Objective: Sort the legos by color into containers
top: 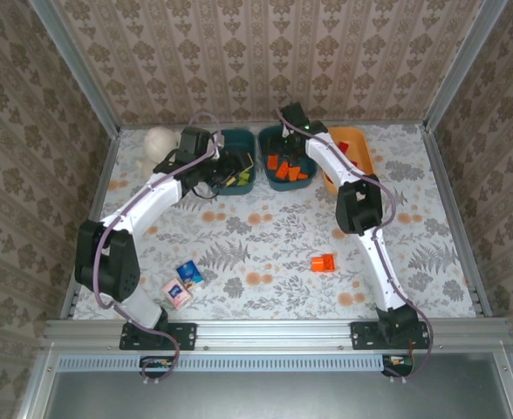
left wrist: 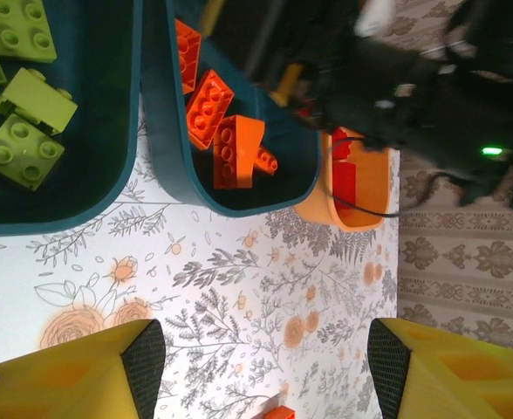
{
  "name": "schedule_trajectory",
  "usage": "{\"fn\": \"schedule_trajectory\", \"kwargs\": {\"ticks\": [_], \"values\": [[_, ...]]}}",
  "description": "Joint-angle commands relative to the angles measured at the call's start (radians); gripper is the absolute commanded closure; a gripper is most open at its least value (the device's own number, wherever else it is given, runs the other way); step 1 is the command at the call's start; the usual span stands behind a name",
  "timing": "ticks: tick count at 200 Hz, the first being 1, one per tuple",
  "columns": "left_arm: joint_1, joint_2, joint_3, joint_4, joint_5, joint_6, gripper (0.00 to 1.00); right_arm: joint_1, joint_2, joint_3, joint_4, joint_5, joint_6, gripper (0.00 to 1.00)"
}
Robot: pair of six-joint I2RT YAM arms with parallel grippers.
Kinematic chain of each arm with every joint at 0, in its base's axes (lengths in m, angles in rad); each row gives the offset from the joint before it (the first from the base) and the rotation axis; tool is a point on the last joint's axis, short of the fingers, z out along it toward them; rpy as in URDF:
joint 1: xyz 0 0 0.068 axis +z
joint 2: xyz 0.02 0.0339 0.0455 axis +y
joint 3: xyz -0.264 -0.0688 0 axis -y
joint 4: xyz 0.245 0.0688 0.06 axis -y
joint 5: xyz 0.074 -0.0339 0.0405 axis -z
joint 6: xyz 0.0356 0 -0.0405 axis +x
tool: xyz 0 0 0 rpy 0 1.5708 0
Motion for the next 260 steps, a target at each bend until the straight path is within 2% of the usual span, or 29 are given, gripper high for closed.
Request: {"fn": "schedule_trajectory", "kwargs": {"ticks": [1,21,43,71,90,105,112,145,175,206,260], "values": [[-0.002,-0.067,-0.048,-0.042,0.015,0.044,0.34,0.017,-0.283,-0.132,0.005,0.091,-0.006,0.35],[-0.01,-0.115,-0.1,-0.069,0.018,0.069,0.34,0.039,-0.482,-0.375,0.037,0.139,0.026,0.35],[-0.017,-0.165,-0.158,-0.08,0.031,0.077,0.34,0.071,-0.739,-0.725,0.047,0.178,0.115,0.35],[-0.028,-0.212,-0.196,-0.108,0.037,0.099,0.34,0.095,-1.048,-1.159,-0.058,0.197,0.248,0.33],[-0.033,-0.231,-0.211,-0.123,0.042,0.106,0.34,0.095,-1.218,-1.359,-0.154,0.187,0.311,0.32],[-0.033,-0.242,-0.227,-0.125,0.043,0.107,0.34,0.095,-1.291,-1.458,-0.227,0.144,0.314,0.32],[-0.063,-0.243,-0.23,-0.127,0.044,0.107,0.34,0.097,-1.306,-1.493,-0.255,0.117,0.311,0.33],[-0.07,-0.254,-0.244,-0.134,0.042,0.104,0.34,0.169,-1.337,-1.596,-0.336,0.055,0.304,0.35],[-0.077,-0.272,-0.261,-0.132,0.034,0.094,0.34,0.216,-1.317,-1.664,-0.291,0.023,0.319,0.33],[-0.084,-0.301,-0.282,-0.133,0.024,0.082,0.34,0.265,-1.22,-1.652,-0.221,0.043,0.311,0.3],[-0.091,-0.358,-0.319,-0.134,0.011,0.059,0.34,0.265,-1.03,-1.604,-0.107,0.065,0.262,0.26]]}}
